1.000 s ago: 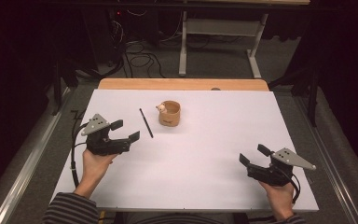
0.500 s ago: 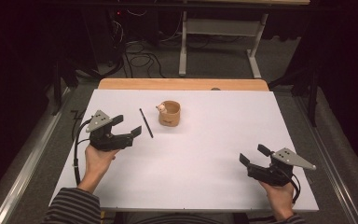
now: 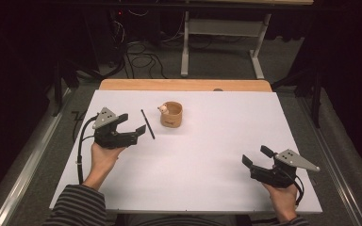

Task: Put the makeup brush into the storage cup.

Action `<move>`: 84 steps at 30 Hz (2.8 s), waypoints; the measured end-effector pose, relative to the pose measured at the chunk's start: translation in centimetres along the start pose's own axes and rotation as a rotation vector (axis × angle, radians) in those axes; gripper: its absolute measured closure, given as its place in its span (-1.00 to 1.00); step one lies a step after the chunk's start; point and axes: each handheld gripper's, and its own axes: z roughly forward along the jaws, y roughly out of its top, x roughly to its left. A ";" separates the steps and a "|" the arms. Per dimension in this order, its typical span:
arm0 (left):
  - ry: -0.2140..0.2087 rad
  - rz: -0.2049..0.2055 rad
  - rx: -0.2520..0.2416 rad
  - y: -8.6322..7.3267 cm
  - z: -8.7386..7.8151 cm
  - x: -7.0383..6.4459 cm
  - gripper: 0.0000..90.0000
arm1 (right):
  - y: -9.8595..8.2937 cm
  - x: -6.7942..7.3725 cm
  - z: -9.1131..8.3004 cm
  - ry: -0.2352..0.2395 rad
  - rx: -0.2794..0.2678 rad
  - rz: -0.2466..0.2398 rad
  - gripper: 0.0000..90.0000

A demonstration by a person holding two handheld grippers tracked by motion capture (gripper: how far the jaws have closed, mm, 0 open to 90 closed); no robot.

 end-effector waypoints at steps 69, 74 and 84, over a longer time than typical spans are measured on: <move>0.180 -0.087 0.048 3.6 5.3 2.6 -0.63 | 0.0 0.0 -0.1 0.004 -0.002 0.004 -0.57; 0.185 -0.082 0.066 3.8 5.3 2.6 -0.62 | 0.0 0.0 -0.1 0.004 -0.003 0.004 -0.57; 0.202 -0.068 0.108 4.1 5.9 2.4 -0.66 | 0.2 0.1 -0.3 0.025 -0.029 0.017 -0.59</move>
